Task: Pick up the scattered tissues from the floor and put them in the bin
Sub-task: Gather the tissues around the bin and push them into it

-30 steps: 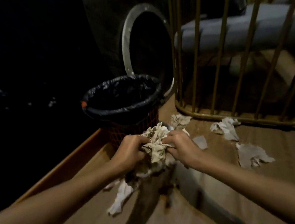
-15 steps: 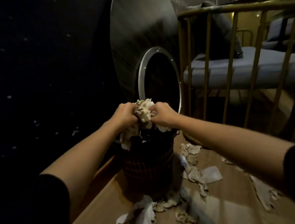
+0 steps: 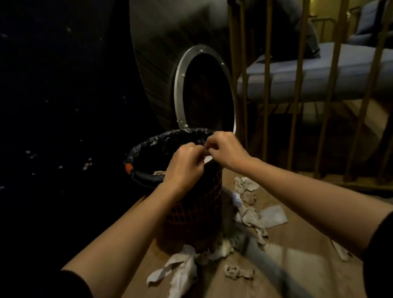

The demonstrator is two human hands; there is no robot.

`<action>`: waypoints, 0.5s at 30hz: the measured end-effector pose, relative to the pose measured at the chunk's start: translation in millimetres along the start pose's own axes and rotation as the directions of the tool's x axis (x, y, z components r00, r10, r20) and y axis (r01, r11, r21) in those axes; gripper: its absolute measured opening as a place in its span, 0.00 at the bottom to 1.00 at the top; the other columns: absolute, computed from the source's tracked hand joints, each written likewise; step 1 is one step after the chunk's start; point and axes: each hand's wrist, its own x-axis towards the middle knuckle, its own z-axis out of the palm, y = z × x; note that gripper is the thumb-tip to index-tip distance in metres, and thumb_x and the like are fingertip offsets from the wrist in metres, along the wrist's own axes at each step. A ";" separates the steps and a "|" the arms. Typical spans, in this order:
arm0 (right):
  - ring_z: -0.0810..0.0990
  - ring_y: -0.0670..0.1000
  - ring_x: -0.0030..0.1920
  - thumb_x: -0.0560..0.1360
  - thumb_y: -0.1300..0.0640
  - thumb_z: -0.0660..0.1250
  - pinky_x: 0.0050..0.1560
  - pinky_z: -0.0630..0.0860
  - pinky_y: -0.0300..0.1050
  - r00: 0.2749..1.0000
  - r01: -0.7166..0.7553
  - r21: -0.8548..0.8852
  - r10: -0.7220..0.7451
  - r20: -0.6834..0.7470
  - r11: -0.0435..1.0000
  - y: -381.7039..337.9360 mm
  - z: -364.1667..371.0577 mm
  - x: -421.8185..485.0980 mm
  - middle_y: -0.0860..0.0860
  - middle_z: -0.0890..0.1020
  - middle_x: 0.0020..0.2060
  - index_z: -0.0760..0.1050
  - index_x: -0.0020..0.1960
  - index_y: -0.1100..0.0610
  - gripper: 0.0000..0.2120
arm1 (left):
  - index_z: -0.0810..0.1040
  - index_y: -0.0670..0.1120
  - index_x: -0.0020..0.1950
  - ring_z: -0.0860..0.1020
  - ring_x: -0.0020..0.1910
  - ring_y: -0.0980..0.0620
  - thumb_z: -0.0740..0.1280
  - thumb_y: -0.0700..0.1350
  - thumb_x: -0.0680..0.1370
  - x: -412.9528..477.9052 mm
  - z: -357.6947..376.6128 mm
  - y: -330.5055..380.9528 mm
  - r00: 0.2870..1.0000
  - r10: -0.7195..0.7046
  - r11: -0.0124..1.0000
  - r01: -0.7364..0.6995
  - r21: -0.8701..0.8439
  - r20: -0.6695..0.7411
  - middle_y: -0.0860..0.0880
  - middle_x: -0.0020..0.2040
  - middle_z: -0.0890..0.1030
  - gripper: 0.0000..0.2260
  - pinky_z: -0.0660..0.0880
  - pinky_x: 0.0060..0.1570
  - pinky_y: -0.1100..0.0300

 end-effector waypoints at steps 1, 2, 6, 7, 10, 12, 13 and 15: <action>0.78 0.50 0.45 0.72 0.64 0.66 0.43 0.73 0.42 1.000 -0.018 -0.005 0.018 -0.020 1.000 10.9 -2.4 -7.5 0.54 0.80 0.45 0.81 0.46 0.57 0.07 | 0.80 0.42 0.48 0.77 0.45 0.45 0.64 0.38 0.73 -5.0 8.2 10.6 0.999 0.053 0.999 -0.053 -0.010 0.000 0.42 0.45 0.79 0.07 0.77 0.44 0.48; 0.78 0.50 0.45 0.72 0.64 0.66 0.43 0.74 0.42 0.998 -0.047 0.002 0.047 -0.029 0.999 24.1 -2.7 -14.4 0.53 0.80 0.45 0.80 0.48 0.56 0.08 | 0.79 0.42 0.48 0.77 0.45 0.44 0.65 0.39 0.73 -10.2 17.7 19.6 0.993 0.117 0.993 -0.117 -0.015 0.003 0.42 0.45 0.79 0.06 0.77 0.43 0.49; 0.81 0.53 0.48 0.72 0.64 0.64 0.46 0.79 0.48 0.971 -0.237 -0.006 0.238 0.024 0.971 88.6 8.8 -42.0 0.54 0.83 0.46 0.79 0.51 0.54 0.10 | 0.76 0.45 0.50 0.76 0.47 0.44 0.65 0.40 0.71 -33.4 77.5 39.3 0.962 0.201 0.980 -0.200 -0.024 0.186 0.44 0.48 0.77 0.08 0.75 0.41 0.52; 0.81 0.53 0.49 0.73 0.64 0.64 0.46 0.79 0.47 0.961 -0.269 -0.036 0.270 0.056 0.963 107.4 15.1 -49.8 0.55 0.83 0.47 0.79 0.51 0.55 0.10 | 0.75 0.46 0.51 0.75 0.49 0.45 0.64 0.40 0.72 -39.1 97.2 40.6 0.949 0.171 0.985 -0.172 -0.020 0.264 0.44 0.50 0.77 0.08 0.76 0.43 0.53; 0.80 0.55 0.53 0.73 0.64 0.65 0.51 0.80 0.50 0.920 -0.335 -0.113 0.351 0.173 0.935 160.6 35.8 -75.9 0.56 0.81 0.53 0.78 0.54 0.55 0.12 | 0.72 0.48 0.58 0.72 0.54 0.45 0.63 0.43 0.75 -52.2 156.5 35.4 0.885 0.050 0.997 -0.068 0.022 0.463 0.44 0.57 0.74 0.12 0.73 0.49 0.53; 0.78 0.56 0.57 0.72 0.62 0.66 0.53 0.78 0.50 0.867 -0.371 -0.167 0.405 0.291 0.913 193.5 52.7 -93.7 0.55 0.80 0.56 0.76 0.58 0.53 0.15 | 0.68 0.48 0.65 0.71 0.58 0.43 0.62 0.44 0.76 -56.0 191.8 28.0 0.847 -0.035 0.999 0.027 0.023 0.531 0.43 0.62 0.72 0.18 0.71 0.56 0.51; 0.77 0.56 0.57 0.73 0.60 0.66 0.53 0.77 0.48 0.828 -0.417 -0.174 0.452 0.332 0.892 207.7 61.6 -103.2 0.54 0.79 0.57 0.75 0.60 0.52 0.17 | 0.66 0.48 0.67 0.70 0.59 0.42 0.62 0.46 0.76 -56.1 207.8 24.4 0.831 -0.086 0.996 0.090 0.021 0.549 0.42 0.63 0.71 0.20 0.70 0.59 0.51; 0.75 0.56 0.60 0.74 0.58 0.66 0.57 0.76 0.50 0.770 -0.512 -0.147 0.528 0.358 0.846 234.7 81.6 -124.2 0.54 0.77 0.60 0.71 0.64 0.52 0.19 | 0.63 0.49 0.70 0.68 0.62 0.42 0.63 0.49 0.76 -52.8 234.9 20.9 0.805 -0.195 0.975 0.222 0.020 0.560 0.43 0.66 0.68 0.23 0.67 0.62 0.51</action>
